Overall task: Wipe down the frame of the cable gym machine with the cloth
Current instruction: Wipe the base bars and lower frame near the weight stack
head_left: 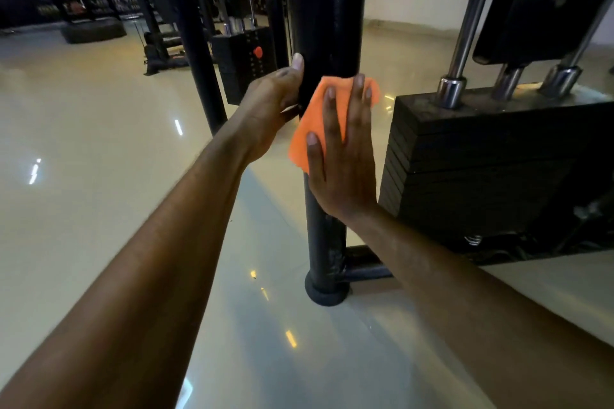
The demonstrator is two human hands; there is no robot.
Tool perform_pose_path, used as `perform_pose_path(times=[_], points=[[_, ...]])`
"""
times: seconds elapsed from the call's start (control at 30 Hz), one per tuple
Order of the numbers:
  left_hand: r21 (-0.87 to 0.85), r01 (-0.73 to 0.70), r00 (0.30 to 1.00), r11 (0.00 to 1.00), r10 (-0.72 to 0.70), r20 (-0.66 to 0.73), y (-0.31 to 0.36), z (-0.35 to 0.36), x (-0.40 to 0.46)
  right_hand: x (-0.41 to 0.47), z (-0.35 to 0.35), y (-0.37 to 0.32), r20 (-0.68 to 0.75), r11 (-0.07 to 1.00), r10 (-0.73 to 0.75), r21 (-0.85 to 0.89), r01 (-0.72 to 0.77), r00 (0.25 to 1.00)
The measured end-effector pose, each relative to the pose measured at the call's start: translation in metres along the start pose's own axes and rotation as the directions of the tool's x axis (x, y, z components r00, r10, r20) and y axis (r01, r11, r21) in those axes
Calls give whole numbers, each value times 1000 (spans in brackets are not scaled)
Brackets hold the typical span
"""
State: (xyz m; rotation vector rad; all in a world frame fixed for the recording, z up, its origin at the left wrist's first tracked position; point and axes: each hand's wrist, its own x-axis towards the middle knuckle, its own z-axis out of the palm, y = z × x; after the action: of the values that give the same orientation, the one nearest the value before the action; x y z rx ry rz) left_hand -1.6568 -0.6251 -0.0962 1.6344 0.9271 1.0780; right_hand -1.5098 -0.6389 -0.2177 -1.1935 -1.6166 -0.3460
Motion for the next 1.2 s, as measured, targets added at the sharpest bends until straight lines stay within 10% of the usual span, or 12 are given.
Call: perform_pose_path(times=[0.17,0.37,0.6,0.83,1.07,1.2], points=[[-26,-34,999,999,34,-5,-15,11,-3,-89,6,34,214,998,-22,-60,36,977],[-136,-41,999,990,45,24,-63,5,-6,-36,6,-4,44,999,50,19,-51,998],[-119,-23,1000,993,26,17,-91,2,-16,-142,31,29,266,988,113,-130,-81,957],[-110,17,1000,994,-19,-14,-113,10,-31,-72,30,8,98,989,143,20,-146,985],[-99,57,998,993,-58,-10,-147,20,-47,-187,37,56,400,990,75,-142,-19,913],[-98,99,995,990,-101,-21,-164,24,-51,-172,44,37,321,988,137,-113,-106,937]])
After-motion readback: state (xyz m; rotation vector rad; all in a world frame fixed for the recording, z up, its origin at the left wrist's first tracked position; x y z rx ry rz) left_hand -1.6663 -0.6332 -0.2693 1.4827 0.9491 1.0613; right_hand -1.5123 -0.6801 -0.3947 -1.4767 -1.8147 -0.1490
